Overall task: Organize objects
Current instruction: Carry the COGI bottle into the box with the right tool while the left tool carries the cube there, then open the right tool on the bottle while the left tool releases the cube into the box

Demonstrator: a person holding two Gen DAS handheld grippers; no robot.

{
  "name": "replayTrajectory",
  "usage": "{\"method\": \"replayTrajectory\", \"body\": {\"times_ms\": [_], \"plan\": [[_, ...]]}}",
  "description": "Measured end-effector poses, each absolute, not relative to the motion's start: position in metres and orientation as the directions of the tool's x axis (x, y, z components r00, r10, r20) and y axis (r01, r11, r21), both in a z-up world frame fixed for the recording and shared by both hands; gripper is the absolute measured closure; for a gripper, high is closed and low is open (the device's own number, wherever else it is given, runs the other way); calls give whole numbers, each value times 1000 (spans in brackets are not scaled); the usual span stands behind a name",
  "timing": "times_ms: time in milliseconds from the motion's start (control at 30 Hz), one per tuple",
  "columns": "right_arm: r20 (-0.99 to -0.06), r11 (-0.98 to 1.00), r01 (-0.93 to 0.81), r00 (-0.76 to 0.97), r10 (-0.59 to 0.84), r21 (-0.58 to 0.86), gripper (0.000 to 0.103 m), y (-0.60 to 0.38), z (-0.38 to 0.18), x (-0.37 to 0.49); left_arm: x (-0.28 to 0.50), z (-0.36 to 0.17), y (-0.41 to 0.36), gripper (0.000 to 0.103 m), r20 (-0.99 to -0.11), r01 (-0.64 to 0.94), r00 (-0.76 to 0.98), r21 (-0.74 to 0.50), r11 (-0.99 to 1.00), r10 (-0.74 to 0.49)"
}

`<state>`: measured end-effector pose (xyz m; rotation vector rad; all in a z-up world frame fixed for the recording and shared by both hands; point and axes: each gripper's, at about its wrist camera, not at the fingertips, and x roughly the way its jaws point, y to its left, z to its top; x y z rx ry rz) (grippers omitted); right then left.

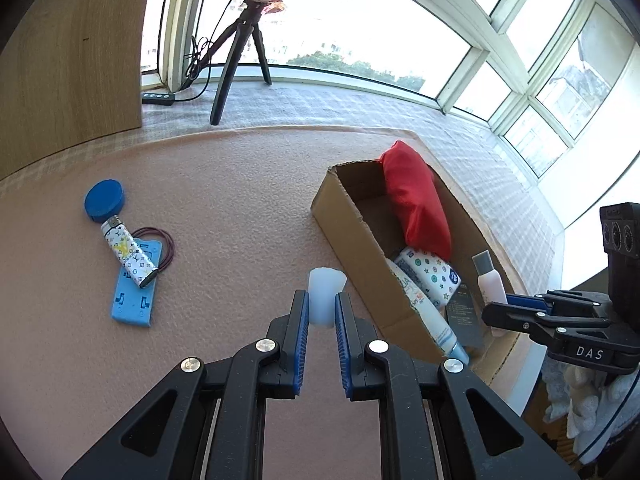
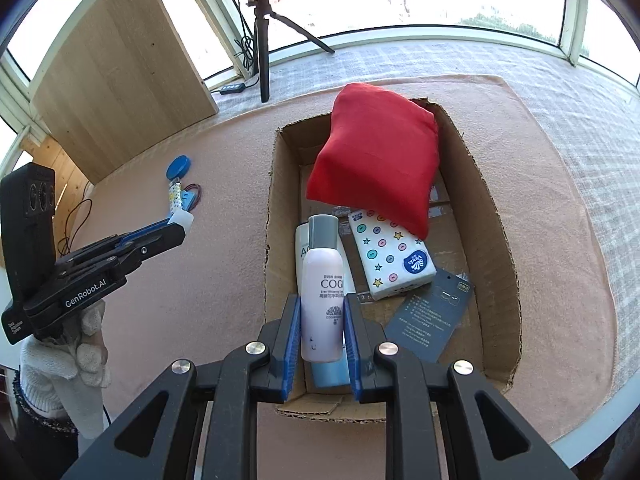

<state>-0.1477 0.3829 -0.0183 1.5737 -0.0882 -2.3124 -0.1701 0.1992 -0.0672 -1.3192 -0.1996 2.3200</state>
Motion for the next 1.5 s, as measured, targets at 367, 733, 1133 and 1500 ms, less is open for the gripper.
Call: {"method": "replayTrajectory", "body": {"times_ms": [367, 733, 1133, 1500], "plan": [[-899, -953, 182, -329, -289, 240, 84, 426, -31, -150, -199, -66, 266, 89, -764, -343, -430, -355, -870, 482], [-892, -953, 191, -348, -289, 235, 84, 430, -30, -151, -210, -65, 299, 73, -765, -361, -427, -345, -866, 483], [-871, -942, 232, -376, -318, 244, 55, 418, -20, -145, -193, -62, 277, 44, -778, -329, -452, -308, -893, 436], [-853, -910, 282, -343, -392, 305, 51, 380, -24, -144, -166, -58, 205, 44, -797, -220, -481, -294, -930, 366]]}}
